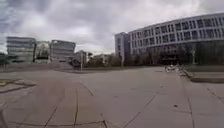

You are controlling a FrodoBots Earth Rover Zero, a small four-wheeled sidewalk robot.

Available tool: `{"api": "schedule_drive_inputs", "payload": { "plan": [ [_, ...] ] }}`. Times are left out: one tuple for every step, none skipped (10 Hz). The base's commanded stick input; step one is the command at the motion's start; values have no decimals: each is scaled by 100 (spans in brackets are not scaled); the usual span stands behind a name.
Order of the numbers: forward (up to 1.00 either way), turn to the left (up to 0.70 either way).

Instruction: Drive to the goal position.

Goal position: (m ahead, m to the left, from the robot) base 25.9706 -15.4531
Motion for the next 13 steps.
{"api": "schedule_drive_inputs", "payload": {
  "plan": [
    [70,0],
    [70,0],
    [70,0],
    [70,0],
    [70,-31],
    [70,-35],
    [70,-35],
    [70,-35],
    [70,-35],
    [70,-35],
    [70,-35],
    [70,-35],
    [70,-35]
  ]
}}
